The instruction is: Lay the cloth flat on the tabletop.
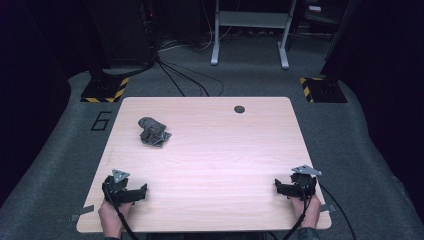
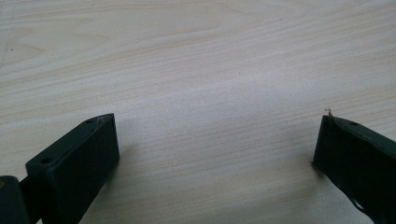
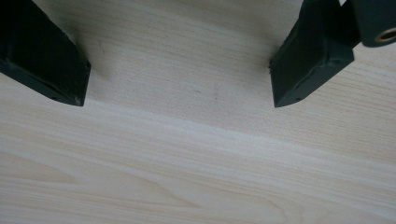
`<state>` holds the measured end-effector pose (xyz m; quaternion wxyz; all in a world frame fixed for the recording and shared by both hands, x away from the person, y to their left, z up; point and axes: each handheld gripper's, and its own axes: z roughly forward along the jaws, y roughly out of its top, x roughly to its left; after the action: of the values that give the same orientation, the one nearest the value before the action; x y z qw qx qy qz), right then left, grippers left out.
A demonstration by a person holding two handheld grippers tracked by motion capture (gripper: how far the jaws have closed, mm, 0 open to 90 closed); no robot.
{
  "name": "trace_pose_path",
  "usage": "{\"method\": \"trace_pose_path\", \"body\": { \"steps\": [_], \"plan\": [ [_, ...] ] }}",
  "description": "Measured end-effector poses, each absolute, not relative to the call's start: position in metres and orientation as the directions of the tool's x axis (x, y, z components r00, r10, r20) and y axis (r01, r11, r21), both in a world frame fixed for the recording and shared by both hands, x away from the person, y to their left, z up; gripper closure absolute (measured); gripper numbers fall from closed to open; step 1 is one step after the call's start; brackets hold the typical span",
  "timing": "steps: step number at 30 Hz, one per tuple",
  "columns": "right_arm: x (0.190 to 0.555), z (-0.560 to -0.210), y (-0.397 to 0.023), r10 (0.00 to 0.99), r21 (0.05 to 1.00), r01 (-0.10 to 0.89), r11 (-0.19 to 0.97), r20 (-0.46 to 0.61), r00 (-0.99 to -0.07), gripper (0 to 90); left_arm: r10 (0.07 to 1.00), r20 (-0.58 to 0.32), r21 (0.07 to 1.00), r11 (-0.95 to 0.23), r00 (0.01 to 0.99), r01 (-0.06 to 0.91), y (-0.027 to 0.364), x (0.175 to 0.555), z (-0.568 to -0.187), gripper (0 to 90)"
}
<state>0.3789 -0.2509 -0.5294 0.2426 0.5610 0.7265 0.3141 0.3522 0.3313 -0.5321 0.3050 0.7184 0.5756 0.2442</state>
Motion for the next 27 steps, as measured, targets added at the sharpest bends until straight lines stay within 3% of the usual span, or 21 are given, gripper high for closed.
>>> {"method": "trace_pose_path", "body": {
  "steps": [27],
  "plan": [
    [0.383, -0.529, -0.249, 0.964, 0.725, 0.666, 0.175, 0.011, -0.266, 3.4, 0.957, -0.030, 0.713, -0.181, 0.287, 0.677, 0.336, 0.362, -0.526, 0.1]
  ]
}}
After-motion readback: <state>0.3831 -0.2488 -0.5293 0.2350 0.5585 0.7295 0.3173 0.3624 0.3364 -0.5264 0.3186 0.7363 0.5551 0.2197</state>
